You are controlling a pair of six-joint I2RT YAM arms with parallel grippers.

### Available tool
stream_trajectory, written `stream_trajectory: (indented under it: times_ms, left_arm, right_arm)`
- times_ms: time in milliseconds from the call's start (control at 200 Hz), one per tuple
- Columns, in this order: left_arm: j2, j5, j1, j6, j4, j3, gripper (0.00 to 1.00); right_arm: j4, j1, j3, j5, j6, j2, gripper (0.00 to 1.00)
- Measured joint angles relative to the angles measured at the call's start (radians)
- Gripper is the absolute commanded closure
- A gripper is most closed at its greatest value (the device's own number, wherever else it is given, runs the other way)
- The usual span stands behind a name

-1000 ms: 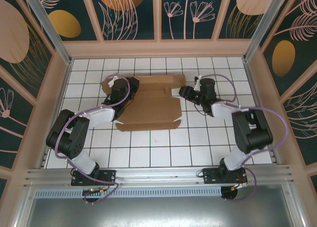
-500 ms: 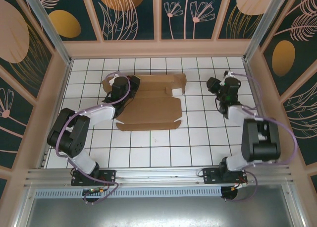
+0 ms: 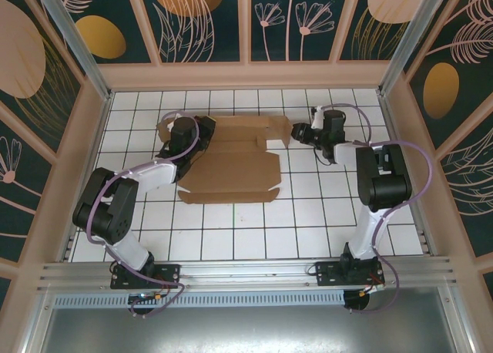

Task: Fold the paper box

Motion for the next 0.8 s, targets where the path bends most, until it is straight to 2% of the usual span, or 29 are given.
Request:
stream_trajectory:
  times_ms: [455,801]
  left_arm:
    - [0.016,0.095,0.051,-0.067,0.020,0.008,1.00]
    - [0.022,0.101,0.069,-0.074,0.016,0.026,1.00]
  right_arm:
    - [0.113,0.033,-0.038,-0.195,-0.043,0.000,0.65]
    - [0.130,0.062,-0.039,-0.249,-0.044,0.000,0.65]
